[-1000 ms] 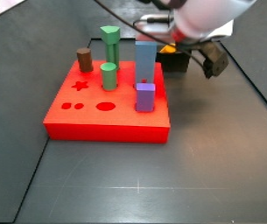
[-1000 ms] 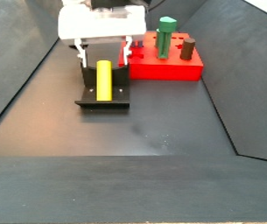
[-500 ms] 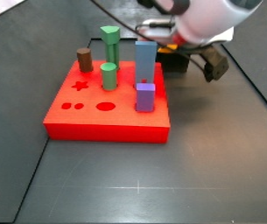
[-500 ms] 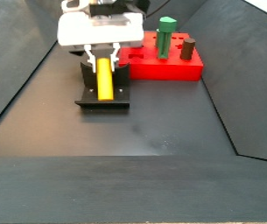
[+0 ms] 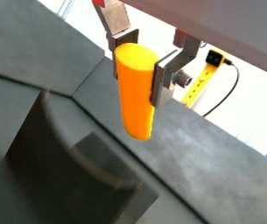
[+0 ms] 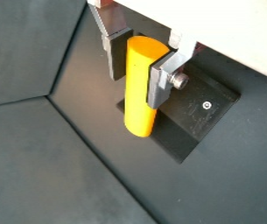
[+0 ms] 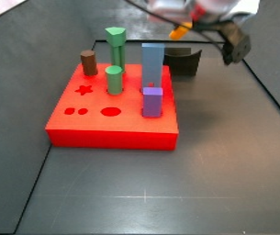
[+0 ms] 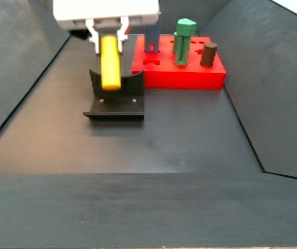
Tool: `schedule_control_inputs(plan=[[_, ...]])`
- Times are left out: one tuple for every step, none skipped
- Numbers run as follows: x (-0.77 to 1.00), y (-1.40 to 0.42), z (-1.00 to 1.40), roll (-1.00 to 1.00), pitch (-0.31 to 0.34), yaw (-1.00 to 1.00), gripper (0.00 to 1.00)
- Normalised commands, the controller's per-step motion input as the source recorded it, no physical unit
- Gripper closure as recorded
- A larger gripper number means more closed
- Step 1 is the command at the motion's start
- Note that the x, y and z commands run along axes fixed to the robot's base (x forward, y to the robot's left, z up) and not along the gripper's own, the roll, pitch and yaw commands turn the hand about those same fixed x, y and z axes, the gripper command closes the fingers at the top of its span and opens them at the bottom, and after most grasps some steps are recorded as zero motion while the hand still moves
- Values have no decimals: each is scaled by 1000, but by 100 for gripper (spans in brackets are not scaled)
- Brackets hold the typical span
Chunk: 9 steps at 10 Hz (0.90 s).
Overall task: Pick up the oval object. Move up. Place the oval object on the fixture. Regrasp the oval object. Move to above the board. Insert the oval object.
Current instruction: Move to above the board.
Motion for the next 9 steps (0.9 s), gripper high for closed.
schedule_control_inputs(plan=[[13,-7,1000,-48,110,57,100],[11,-9,1000,-47,101,69,100],[10,-12,1000,-46,90,78,100],[9,-14,1000,-39,83,79,100],[10,-17,1000,-43,80,80,100],[12,-17,1000,-43,78,78,100],[15,-21,988,-41,79,73,100],[18,-20,755,-41,81,71,100],[21,-20,581,-43,88,69,100]])
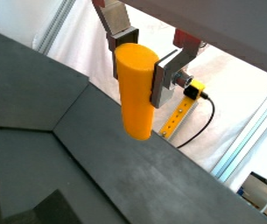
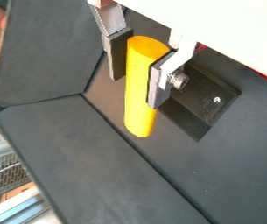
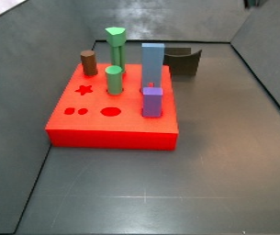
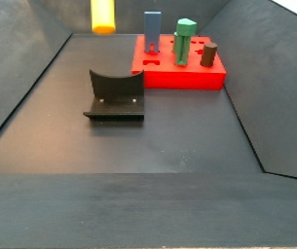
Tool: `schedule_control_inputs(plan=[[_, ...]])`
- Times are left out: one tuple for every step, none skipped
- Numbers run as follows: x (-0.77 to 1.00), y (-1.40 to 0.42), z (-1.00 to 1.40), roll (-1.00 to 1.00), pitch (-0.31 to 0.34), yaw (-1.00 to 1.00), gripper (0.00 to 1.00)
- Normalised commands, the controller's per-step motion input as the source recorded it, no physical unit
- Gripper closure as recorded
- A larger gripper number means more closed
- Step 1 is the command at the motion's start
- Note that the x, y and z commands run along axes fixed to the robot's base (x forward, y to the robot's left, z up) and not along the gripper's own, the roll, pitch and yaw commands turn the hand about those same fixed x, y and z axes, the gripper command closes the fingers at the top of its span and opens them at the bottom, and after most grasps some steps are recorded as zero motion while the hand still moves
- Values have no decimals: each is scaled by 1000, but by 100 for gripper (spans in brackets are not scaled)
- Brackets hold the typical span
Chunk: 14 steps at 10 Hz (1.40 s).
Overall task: Pick up the oval object. Move up. Place the oval object on the fixture. Regrasp the oval object. Move to above the board. Insert the oval object.
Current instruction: Move to above the board.
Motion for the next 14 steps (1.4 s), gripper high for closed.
schedule_control_inputs(plan=[[22,-19,463,-46,92,69,100],[22,-19,176,-46,98,70,100],[-523,-1000,318,-1000,-25,-66,100],[-526,-1000,320,-1000,-32,-67,100],[-555,-1000,336,-1000,-44,-67,100],[-567,-1000,319,-1000,-48,-71,100],[-569,-1000,325,-1000,-45,-78,100],[-582,-1000,327,-1000,-42,-83,100],[-593,-1000,324,-1000,-41,-85,100],[-618,-1000,327,-1000,-39,-88,100],[-616,-955,317,-1000,-42,-88,100],[-443,-630,207,-1000,-46,-88,100],[-235,-283,85,-1000,-41,-83,100],[-146,-146,50,-880,-31,-68,100]])
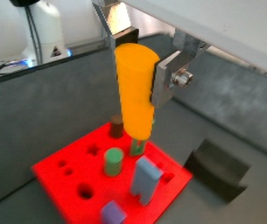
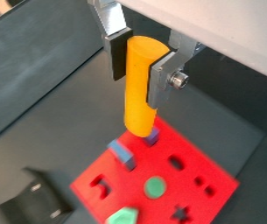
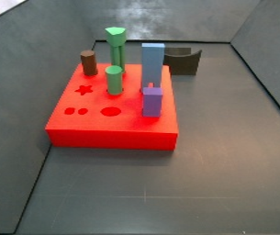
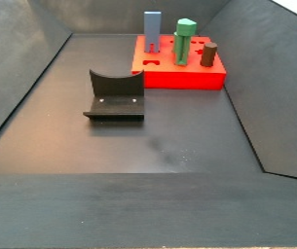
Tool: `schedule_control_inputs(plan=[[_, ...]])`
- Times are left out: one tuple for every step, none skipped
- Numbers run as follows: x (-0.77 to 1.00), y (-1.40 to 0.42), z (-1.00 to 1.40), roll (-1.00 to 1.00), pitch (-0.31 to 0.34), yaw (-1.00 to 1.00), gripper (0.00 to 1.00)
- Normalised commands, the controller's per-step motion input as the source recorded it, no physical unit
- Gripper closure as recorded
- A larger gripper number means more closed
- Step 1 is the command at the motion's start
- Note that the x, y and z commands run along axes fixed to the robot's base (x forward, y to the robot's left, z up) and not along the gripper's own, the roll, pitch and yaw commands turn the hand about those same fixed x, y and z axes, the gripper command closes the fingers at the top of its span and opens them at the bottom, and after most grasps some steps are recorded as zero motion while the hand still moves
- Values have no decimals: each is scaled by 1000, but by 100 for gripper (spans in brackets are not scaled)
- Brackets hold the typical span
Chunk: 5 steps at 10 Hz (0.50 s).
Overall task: Pick up the oval object. Move up. Place the oval object on the fixture. Regrasp the oval object. Move to above the board. Insert the oval object.
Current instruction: Move to above the board, then insert the oval object.
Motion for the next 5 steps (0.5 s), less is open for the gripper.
schedule_control_inputs(plan=[[-105,-84,37,-637,-28,-43,100],[-75,-49,14,-425,-31,-30,100],[-52,-26,10,-280,-28,-20,100],[0,0,-20,-11,24,0,100],[-31,69,-191,-177,93,0,100]])
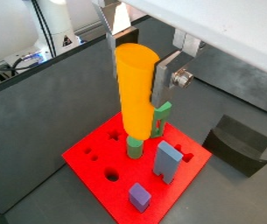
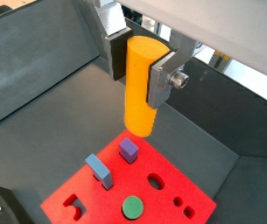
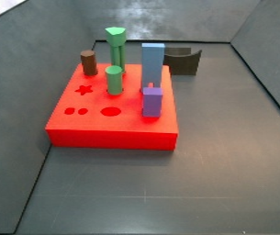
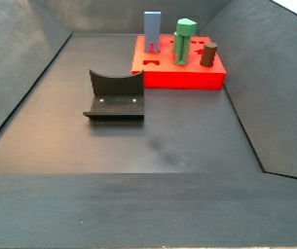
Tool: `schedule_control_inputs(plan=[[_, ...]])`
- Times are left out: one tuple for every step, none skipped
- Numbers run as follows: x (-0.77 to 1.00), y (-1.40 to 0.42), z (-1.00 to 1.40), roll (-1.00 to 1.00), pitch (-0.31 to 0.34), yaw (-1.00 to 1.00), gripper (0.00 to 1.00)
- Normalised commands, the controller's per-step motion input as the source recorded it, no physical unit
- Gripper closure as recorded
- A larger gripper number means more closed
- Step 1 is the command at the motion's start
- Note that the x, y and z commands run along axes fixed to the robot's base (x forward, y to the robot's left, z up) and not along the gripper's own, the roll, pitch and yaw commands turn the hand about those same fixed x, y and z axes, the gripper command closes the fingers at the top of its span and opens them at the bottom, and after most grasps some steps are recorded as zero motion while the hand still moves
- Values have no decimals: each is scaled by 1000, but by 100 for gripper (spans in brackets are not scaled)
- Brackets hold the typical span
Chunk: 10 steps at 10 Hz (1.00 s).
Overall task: Pick up the oval object. Move up. Place the oval object on the fixture. Regrasp the oval object. Move to above the board. Insert the oval object.
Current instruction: Insert the oval object.
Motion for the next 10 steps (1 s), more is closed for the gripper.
schedule_control_inputs(plan=[[-14,137,-360,-317,169,0,100],[0,143,-397,-330,130,0,100],[0,171,-406,-370,81,0,100],[-71,163,-429,-367,16,0,100],[-163,106,-489,-347,0,0,100],[-186,71,-520,-326,37,0,100],[-151,49,-574,-294,14,0,100],[-197,0,-654,-189,63,0,100],[-111,0,-280,27,137,-40,100],[-129,0,-223,0,0,-57,100]])
